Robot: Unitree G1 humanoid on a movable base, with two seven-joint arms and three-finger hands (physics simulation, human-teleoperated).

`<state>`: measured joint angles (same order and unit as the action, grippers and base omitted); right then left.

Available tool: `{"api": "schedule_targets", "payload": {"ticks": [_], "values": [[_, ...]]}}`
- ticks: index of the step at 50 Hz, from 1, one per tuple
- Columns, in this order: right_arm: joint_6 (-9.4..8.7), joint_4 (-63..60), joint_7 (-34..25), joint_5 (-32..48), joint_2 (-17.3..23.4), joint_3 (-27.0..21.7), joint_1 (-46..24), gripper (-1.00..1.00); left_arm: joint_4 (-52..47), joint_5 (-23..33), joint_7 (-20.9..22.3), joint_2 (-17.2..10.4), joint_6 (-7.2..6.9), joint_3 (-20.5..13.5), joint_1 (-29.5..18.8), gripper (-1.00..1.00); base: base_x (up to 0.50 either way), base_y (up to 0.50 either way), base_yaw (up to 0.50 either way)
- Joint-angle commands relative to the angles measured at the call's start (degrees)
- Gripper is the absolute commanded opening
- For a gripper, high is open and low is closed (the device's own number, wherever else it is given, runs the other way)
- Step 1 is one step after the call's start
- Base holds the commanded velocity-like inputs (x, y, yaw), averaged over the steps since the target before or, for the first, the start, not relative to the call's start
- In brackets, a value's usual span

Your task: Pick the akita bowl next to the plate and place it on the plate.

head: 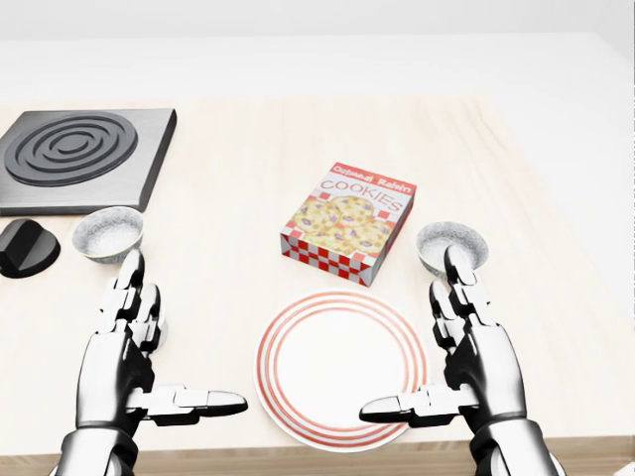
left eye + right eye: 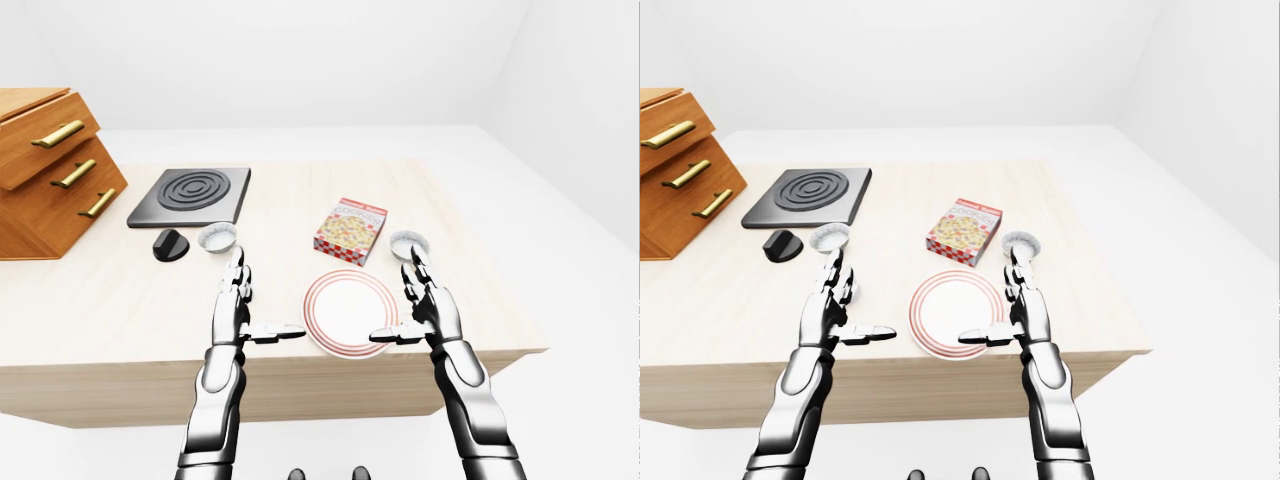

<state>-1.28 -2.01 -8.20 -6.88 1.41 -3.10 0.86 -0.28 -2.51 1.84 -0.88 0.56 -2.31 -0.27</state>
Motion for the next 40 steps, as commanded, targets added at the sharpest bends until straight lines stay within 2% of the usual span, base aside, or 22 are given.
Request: {"api": "schedule_targets", "payload": {"ticks": [1,4,6,9,11,18,25,26,31,32,40], "values": [[0.1,0.19,0.06,0.03,-0.02,0.01,-0.08,1.0,0.19,-0.13,-0.01,-0.04,0.12,0.01,-0.04,1.0,0.0,-0.16,0.0],[0.37,0.82,0.66,0.77,-0.05,0.18,-0.39,1.0,0.8,-0.19,0.09,-0.09,0.62,-0.07,-0.1,1.0,0.0,-0.08,0.0],[1.58,1.57,0.81,2.79,0.14,0.89,-0.3,1.0,0.44,-0.2,0.06,-0.08,0.26,-0.03,-0.08,1.0,0.0,0.0,0.0],[1.42,0.99,0.96,3.04,0.0,0.84,-0.11,1.0,0.42,-0.14,0.0,-0.07,0.13,0.0,-0.13,1.0,0.0,0.0,0.0],[1.82,1.43,1.1,3.25,-0.05,0.8,-0.23,1.0,-0.47,-0.31,-0.08,0.01,-0.67,0.04,-0.05,1.0,0.0,0.0,0.0],[1.61,1.14,1.09,3.25,-0.05,0.73,-0.14,1.0,0.15,-0.31,0.09,-0.03,-0.02,0.01,-0.02,1.0,0.0,0.0,0.0],[2.19,1.91,1.52,3.63,-0.12,0.73,-0.4,1.0,-0.61,-0.2,-0.07,0.04,-0.68,0.17,0.07,1.0,0.0,0.0,0.0],[2.27,2.05,1.65,3.68,-0.13,0.72,-0.48,1.0,0.4,-0.34,0.14,-0.04,0.21,-0.02,-0.02,1.0,0.0,0.0,0.0],[2.83,2.28,1.77,4.07,-0.12,0.92,-0.37,1.0,-0.43,-0.39,0.0,-0.01,-0.65,0.05,-0.05,1.0,0.0,0.0,0.0],[2.57,1.99,1.78,4.15,-0.11,0.99,-0.3,1.0,0.04,-0.42,0.1,-0.05,-0.21,-0.02,-0.06,1.0,0.0,0.0,0.0],[2.37,1.65,1.36,4.22,-0.08,1.04,0.07,1.0,-0.01,-0.57,0.12,0.0,-0.19,0.0,0.0,1.0,0.04,0.0,0.0]]}}
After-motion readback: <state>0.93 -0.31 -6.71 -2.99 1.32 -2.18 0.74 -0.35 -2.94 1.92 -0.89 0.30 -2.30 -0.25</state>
